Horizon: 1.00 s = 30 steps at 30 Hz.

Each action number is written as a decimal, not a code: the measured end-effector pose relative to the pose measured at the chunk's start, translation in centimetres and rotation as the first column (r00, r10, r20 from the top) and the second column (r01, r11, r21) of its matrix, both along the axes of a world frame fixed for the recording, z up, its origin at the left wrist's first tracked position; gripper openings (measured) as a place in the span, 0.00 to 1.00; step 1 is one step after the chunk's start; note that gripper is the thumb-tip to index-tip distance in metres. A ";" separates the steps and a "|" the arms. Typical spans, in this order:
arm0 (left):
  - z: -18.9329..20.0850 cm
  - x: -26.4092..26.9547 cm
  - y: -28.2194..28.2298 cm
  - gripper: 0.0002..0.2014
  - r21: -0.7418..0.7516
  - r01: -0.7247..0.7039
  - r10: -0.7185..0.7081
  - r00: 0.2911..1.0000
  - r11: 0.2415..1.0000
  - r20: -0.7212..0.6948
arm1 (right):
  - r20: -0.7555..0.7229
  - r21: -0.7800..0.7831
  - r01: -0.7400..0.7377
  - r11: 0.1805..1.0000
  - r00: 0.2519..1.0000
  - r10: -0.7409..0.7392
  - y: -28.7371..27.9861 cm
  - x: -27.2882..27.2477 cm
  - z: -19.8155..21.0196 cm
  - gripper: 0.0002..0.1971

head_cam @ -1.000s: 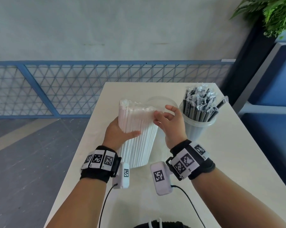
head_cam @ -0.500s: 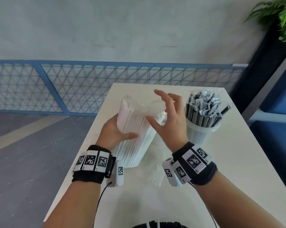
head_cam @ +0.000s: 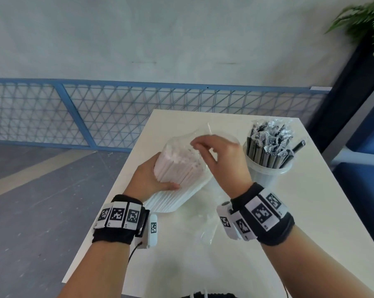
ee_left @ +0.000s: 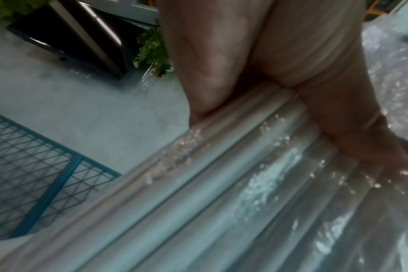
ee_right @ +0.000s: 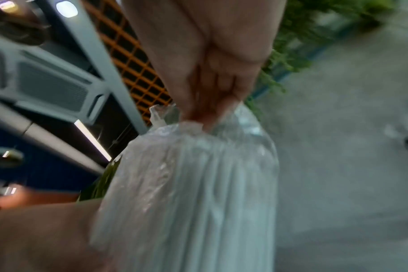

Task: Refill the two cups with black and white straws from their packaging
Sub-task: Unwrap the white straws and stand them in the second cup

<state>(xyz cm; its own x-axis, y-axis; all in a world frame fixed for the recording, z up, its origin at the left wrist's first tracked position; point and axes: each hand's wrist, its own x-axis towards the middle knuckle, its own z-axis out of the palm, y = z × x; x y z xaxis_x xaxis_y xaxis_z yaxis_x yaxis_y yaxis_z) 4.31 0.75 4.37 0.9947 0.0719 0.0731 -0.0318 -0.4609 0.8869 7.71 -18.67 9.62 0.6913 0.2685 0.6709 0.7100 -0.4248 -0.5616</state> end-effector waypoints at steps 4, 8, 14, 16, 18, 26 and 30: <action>-1.2 -0.6 0.0 0.31 -0.006 0.016 -0.016 1.000 1.000 -0.009 | -0.162 -0.233 -0.066 0.970 0.986 0.029 0.6 0.2 -0.5 0.11; -1.9 -0.3 0.5 0.33 -0.047 0.021 -0.022 1.000 0.999 -0.019 | -0.303 -0.323 -0.196 0.926 0.948 0.095 1.1 -0.1 0.7 0.11; -2.9 0.0 0.8 0.39 -0.031 0.058 -0.060 0.995 0.998 -0.083 | -0.353 -0.538 -0.271 0.798 0.932 0.078 1.2 0.1 0.6 0.27; -2.8 0.2 0.6 0.40 -0.012 0.052 -0.053 0.994 0.999 -0.091 | -0.342 -0.576 -0.256 0.776 0.938 0.056 1.4 0.2 0.2 0.29; -2.8 0.2 0.5 0.38 -0.017 0.048 -0.049 0.994 0.999 -0.099 | -0.330 -0.540 -0.203 0.817 0.944 0.017 1.9 0.1 -0.4 0.26; -2.8 0.3 0.6 0.37 -0.082 0.020 -0.028 0.995 0.996 -0.098 | -0.317 -0.467 -0.140 0.873 0.948 -0.018 3.7 -0.5 -3.2 0.24; -3.1 0.6 0.8 0.39 -0.086 0.026 -0.035 0.994 0.996 -0.102 | -0.319 -0.488 -0.145 0.861 0.948 -0.021 4.0 -0.3 -2.6 0.26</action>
<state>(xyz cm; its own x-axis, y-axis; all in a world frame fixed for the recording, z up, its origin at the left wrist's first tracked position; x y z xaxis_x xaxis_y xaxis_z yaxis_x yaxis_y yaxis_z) 4.86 1.54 1.26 0.9984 0.0429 -0.0356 0.0494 -0.3844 0.9219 7.42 -14.63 7.04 0.8069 0.5579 0.1939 0.5747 -0.6659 -0.4757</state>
